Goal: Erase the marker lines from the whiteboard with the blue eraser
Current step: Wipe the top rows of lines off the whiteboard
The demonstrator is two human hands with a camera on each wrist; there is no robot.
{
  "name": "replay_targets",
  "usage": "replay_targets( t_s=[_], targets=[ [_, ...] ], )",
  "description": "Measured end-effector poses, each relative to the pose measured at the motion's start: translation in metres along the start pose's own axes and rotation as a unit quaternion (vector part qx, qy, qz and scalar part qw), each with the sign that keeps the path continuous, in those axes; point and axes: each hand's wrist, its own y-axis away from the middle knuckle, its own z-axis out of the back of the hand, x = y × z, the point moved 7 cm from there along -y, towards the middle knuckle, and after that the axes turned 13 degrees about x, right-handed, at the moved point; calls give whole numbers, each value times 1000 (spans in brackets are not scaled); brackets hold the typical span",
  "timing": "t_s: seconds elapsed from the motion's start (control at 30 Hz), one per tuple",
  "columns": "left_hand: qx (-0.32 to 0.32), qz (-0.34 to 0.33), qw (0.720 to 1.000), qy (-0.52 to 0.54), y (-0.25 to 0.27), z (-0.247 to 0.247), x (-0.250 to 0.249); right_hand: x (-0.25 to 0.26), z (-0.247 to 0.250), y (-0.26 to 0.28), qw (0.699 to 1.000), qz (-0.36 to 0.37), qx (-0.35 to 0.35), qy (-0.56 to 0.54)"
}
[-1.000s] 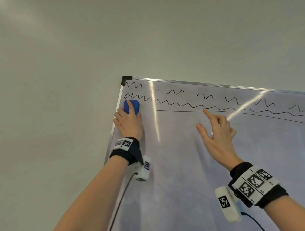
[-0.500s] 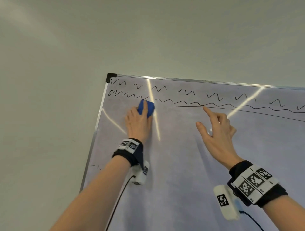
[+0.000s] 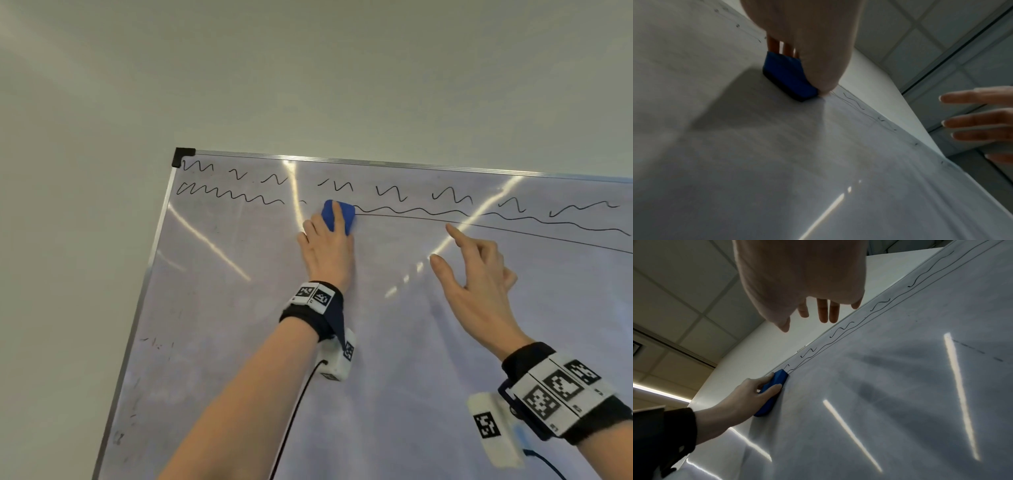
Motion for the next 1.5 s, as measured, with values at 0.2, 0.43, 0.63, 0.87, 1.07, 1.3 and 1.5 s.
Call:
replay_targets(
  t_s=[0.2, 0.43, 0.63, 0.87, 1.07, 1.3, 1.5],
  targets=[
    [-14, -23, 1000, 12, 4, 5, 57, 5, -9, -2, 1000, 14, 12, -19],
    [-54, 150, 986, 55, 9, 11, 89, -10, 4, 10, 1000, 19, 19, 1],
    [-23, 5, 1000, 3, 4, 2, -32, -16, 16, 13, 1000, 6, 7, -1],
    [-95, -170, 978, -73, 15, -1, -21, -1, -1, 10, 1000, -10, -4, 13],
    [-99, -117, 988, 6, 14, 4, 72, 4, -10, 8, 999, -38, 3, 2],
    [-68, 7, 997, 42, 15, 7, 111, -9, -7, 3, 999, -34, 10, 41],
    [-40, 101, 992, 58, 13, 10, 67, -42, 14, 1, 997, -29, 20, 64]
  ],
)
